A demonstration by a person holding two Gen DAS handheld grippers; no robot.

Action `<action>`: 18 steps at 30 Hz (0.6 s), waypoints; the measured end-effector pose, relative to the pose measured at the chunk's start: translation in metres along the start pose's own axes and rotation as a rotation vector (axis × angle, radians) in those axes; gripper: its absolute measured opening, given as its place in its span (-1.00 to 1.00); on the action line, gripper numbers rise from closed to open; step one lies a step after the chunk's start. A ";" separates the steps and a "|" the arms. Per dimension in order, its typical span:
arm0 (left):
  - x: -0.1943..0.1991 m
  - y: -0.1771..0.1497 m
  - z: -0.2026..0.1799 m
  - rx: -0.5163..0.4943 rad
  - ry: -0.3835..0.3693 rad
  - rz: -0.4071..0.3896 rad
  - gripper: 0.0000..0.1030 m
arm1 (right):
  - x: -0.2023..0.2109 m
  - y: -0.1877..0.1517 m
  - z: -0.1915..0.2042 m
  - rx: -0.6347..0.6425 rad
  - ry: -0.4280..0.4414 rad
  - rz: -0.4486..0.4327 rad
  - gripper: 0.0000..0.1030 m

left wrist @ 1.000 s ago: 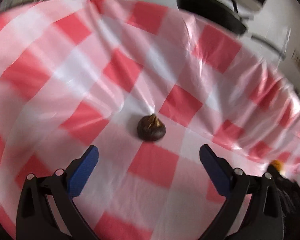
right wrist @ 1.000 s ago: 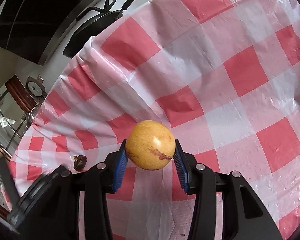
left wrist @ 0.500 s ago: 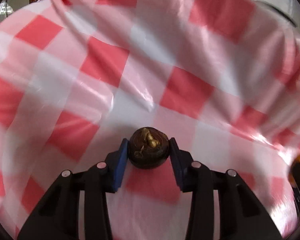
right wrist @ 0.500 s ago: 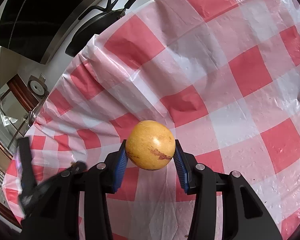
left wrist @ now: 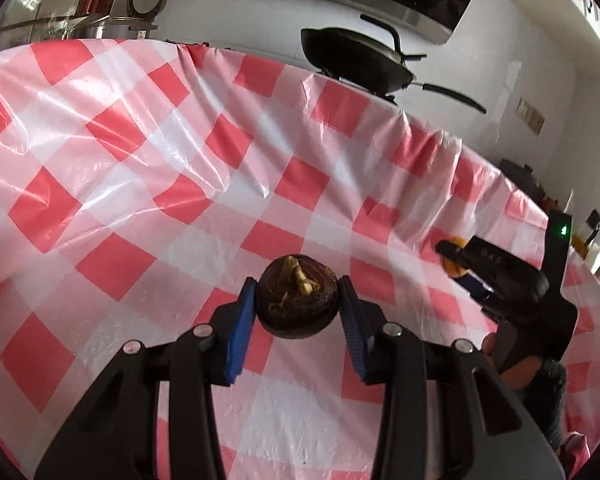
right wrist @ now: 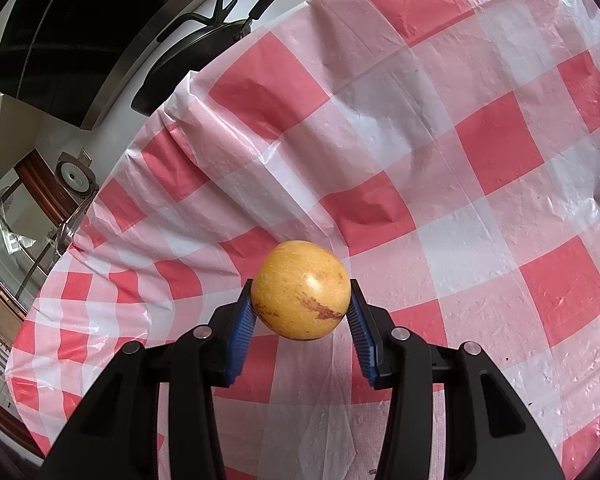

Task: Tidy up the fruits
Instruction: 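Carry the yellow fruit and mangosteen over the white box and open both grippers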

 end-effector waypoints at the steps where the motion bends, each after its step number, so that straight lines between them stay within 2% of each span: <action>1: 0.000 0.000 -0.001 0.004 -0.008 0.003 -0.20 | 0.001 0.000 0.001 0.002 0.000 0.000 -0.14; 5: -0.003 -0.003 0.008 0.077 -0.078 0.047 -0.20 | 0.001 0.001 0.001 0.004 0.004 0.004 -0.14; 10: -0.009 -0.004 0.013 0.116 -0.098 0.068 -0.20 | 0.000 0.002 0.000 0.003 0.019 0.006 -0.14; 18: -0.008 -0.002 0.024 0.176 -0.117 0.054 -0.20 | 0.003 0.000 0.002 0.008 0.050 0.005 -0.14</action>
Point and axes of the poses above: each gripper's, at about its wrist camera, not at the fingertips, and x roughly against the way its jaws point, z to its left, y to its top, the point moved 2 cm from there along -x, roughly the way its jaws point, and after that the axes turned 4 degrees about -y, right-handed, at the moved point
